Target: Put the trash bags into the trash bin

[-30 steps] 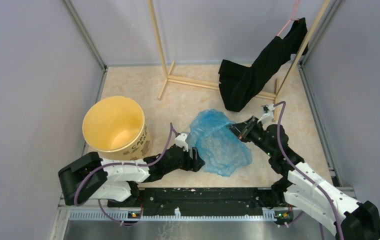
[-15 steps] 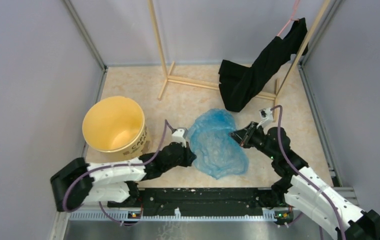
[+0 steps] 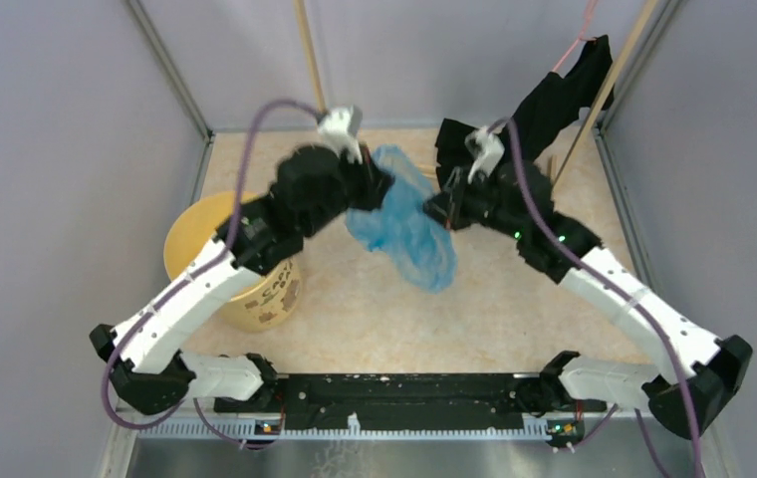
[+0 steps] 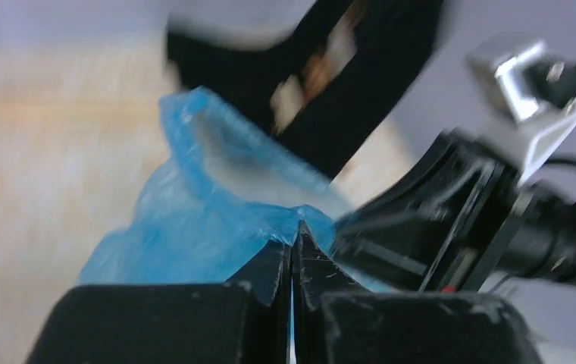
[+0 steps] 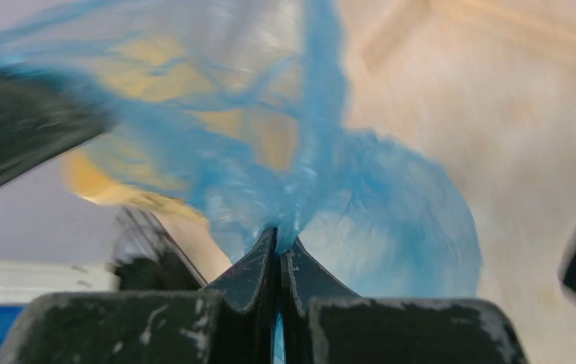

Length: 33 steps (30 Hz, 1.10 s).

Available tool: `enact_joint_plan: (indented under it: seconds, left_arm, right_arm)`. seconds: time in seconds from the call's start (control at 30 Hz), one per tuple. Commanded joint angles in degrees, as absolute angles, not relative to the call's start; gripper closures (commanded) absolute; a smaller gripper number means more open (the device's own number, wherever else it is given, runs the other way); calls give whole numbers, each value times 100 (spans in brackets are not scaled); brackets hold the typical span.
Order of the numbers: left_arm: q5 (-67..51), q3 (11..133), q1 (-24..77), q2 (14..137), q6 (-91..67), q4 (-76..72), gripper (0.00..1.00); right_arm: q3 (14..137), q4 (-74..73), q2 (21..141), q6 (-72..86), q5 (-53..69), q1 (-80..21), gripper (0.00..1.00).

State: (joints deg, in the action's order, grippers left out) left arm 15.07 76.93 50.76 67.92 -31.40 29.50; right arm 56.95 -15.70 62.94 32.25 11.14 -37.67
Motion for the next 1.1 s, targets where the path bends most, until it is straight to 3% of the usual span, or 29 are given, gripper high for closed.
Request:
enact_joint_plan:
  seconds: [0.0, 0.07, 0.13, 0.27, 0.37, 0.43, 0.53, 0.6, 0.77, 0.83, 0.93, 1.07]
  left_arm:
    - [306, 11101, 5000, 7328, -1702, 3710, 100]
    - [-177, 11292, 5001, 7216, -1734, 3558, 100]
    - [63, 10203, 5001, 6570, -1848, 3141, 100]
    - [1157, 6761, 4999, 5368, -2767, 2762, 100]
    - [838, 4643, 5000, 4898, -3775, 2692, 100]
    - [500, 3815, 4995, 4583, -4102, 2595, 100]
    - [557, 3954, 4980, 4192, -3944, 2716, 100]
    - [636, 4822, 4939, 4338, -3467, 2766, 100]
    - [209, 8813, 4931, 5958, -2230, 3713, 100]
    - [40, 9937, 4931, 6283, -2093, 3989, 100]
    - [282, 9433, 4931, 5846, -2259, 3592, 100]
    - [942, 6188, 4931, 4350, -3215, 2642, 100]
  right_arm:
    - [8414, -1766, 6196, 2093, 1223, -4215, 100]
    - [8704, -1687, 6152, 2058, 1473, -4226, 100]
    - [8079, -1323, 5859, 2086, 1494, -4228, 100]
    - [5354, -720, 5034, 2540, 1080, -4227, 100]
    - [3193, -92, 4494, 3359, 993, -4228, 100]
    - [2385, 131, 4200, 3724, 1041, -4235, 100]
    - [2571, -231, 3874, 3544, 858, -4236, 100]
    - [3599, -608, 4044, 3012, 675, -4232, 100]
    - [6930, -1874, 5284, 1957, 1278, -4244, 100]
    - [7478, -1807, 5283, 1955, 1529, -4249, 100]
    - [6924, -1263, 4663, 2180, 1493, -4251, 100]
    - [4840, -999, 3934, 2935, 1052, -4243, 100]
